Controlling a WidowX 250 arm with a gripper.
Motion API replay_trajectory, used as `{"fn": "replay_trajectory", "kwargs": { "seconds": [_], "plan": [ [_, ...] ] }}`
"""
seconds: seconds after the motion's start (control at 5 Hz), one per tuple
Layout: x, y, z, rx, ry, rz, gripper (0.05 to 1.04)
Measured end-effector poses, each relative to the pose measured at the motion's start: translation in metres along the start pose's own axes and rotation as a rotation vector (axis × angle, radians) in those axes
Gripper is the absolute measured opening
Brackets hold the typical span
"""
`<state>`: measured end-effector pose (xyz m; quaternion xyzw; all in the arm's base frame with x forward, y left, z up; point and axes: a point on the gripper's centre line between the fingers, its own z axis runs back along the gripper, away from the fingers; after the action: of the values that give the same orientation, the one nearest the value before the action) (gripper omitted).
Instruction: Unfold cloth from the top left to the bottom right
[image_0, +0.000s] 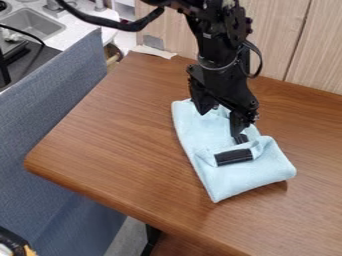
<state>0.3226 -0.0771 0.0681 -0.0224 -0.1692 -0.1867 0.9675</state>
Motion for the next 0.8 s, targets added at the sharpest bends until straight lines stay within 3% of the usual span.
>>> {"fn": "replay_trajectory", "kwargs": {
  "seconds": [0.2, 0.6, 0.8],
  "plan": [
    [-0.005, -0.001, -0.008, -0.005, 0.030, -0.002, 1.000],
    [-0.019, -0.013, -0.033, -0.042, 0.140, -0.093, 1.000],
    [-0.024, -0.017, -0.047, -0.031, 0.191, -0.110, 1.000]
  ]
}}
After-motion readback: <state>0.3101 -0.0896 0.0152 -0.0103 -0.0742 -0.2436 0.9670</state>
